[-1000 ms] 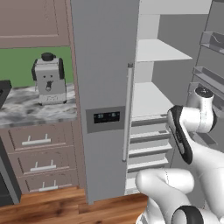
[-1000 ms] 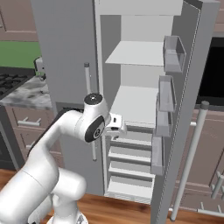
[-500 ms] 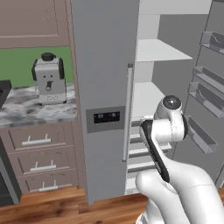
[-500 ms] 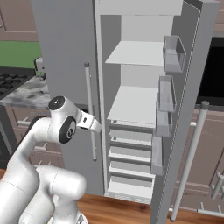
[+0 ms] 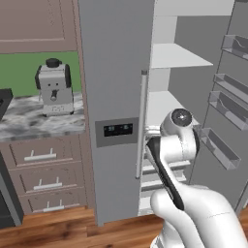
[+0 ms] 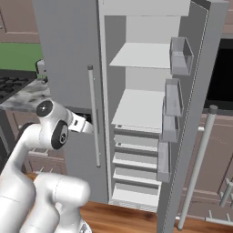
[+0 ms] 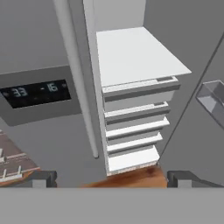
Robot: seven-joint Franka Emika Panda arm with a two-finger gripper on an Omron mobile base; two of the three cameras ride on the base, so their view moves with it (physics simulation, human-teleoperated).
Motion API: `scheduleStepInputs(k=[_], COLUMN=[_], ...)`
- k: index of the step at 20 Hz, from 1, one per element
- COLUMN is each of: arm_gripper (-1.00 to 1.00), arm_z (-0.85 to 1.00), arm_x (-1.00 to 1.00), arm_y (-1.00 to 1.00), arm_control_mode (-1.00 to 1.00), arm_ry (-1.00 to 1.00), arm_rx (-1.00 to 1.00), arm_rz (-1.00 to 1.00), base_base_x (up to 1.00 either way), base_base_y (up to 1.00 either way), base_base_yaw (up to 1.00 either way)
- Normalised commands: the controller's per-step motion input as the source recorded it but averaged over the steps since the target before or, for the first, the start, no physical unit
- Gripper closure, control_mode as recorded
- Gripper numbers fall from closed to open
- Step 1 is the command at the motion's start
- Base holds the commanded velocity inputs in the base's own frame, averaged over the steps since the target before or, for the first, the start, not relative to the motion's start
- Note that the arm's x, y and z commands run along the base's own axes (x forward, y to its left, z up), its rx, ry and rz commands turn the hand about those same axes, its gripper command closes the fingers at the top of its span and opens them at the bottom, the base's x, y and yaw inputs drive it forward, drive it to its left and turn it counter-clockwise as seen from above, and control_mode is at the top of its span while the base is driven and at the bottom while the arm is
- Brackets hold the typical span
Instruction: Place one of the steaks on the plate and the other in the bowl. Then place the bowl in the fridge.
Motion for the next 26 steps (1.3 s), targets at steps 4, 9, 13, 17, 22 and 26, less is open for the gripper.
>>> scheduleStepInputs(k=[4,9,13,17,22,26], arm_gripper=[-1.0,-1.0,-1.0,-1.0,-1.0,-1.0], arm_z=[0.11,0.22,0.18,0.25,0.2,0.0], arm_x=[0.63,0.93,0.82,0.53,0.36,0.26], arm_y=[0.41,0.05,0.0,0.0,0.0,-0.02], arm_control_mode=[-1.0,-1.0,-1.0,-1.0,-1.0,-1.0], arm_ry=[-0.05,0.01,0.05,0.01,0.02,0.0], arm_rx=[0.0,0.0,0.0,0.0,-0.03,0.0], arm_rz=[0.03,0.07,0.1,0.03,0.0,0.0], base_base_x=[0.0,0.0,0.0,0.0,0.0,0.0], base_base_y=[0.0,0.0,0.0,0.0,0.0,0.0], base_base_yaw=[0.0,0.0,0.0,0.0,0.0,0.0])
